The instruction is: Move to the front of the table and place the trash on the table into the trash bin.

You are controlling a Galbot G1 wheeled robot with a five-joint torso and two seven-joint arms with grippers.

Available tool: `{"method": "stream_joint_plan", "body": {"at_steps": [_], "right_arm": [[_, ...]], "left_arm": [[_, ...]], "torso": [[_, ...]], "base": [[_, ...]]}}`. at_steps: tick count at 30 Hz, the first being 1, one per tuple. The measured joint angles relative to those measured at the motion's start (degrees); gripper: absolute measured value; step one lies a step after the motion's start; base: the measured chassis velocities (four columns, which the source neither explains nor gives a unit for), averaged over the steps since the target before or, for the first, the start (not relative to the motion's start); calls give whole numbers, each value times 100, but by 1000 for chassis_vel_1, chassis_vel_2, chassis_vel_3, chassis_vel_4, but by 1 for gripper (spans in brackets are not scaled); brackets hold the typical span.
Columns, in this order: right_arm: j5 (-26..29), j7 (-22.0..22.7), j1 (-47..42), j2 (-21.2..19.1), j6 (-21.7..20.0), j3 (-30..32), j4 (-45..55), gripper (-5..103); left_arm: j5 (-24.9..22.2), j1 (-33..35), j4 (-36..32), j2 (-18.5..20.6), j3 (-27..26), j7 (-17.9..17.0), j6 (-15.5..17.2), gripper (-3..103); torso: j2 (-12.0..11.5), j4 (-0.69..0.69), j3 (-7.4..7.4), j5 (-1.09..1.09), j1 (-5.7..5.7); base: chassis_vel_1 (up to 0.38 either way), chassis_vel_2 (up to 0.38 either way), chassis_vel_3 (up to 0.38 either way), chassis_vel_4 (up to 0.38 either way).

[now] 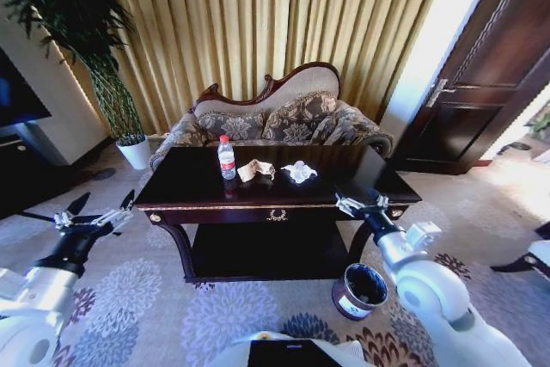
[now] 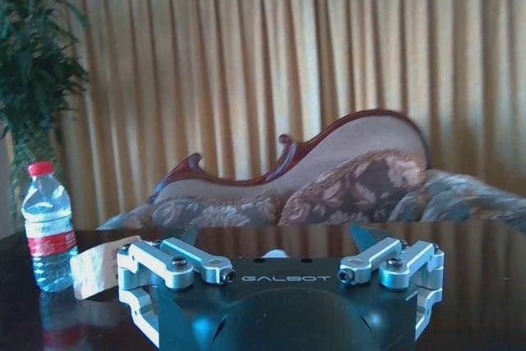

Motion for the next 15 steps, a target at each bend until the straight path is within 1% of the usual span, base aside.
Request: {"method": "stream_joint_plan", "body": {"at_steps": [1,2,4,5,6,9,12,13,15], "right_arm": [[204,0,292,-183,-87,-163,-199,100],[204,0,292,-183,-87,-163,-199,100],[534,24,739,-455,-228,-433,-493,100],[534,24,739,-455,-228,-433,-493,100],[760,72,1010,-609,-306,-621,-645,100],[1047,112,1570,-836,-428,-1048,-929,100],[1132,120,2402,-931,-483,-1669,-1277,100],[1132,120,2402,-931,-483,-1669,-1277,100],[1136,137,2874,-911,-524,-2020,-1493,100]], "left_arm": [[8,27,-1,-33,1,0,1,100],[8,27,-1,-33,1,0,1,100],[16,91,-2,-93,-25,1,2,100],[16,91,-2,-93,-25,1,2,100],[18,132,-2,-131,-59,0,2,100],[19,179,-3,-201,-121,-2,2,100],[38,207,-3,-281,-141,-10,2,100],[38,207,-3,-281,-141,-10,2,100],[78,226,-3,-315,-144,-6,-6,100]], "torso": [[0,2,0,1,0],[0,2,0,1,0],[0,1,1,1,0],[0,1,1,1,0],[0,2,1,1,0],[0,0,1,1,0],[0,1,1,0,0],[0,1,1,0,0],[0,1,1,-1,1]], "base": [[0,0,0,0],[0,0,0,0],[0,0,0,0],[0,0,0,0],[0,0,0,0],[0,0,0,0],[0,0,0,0],[0,0,0,0],[0,0,0,0]]}}
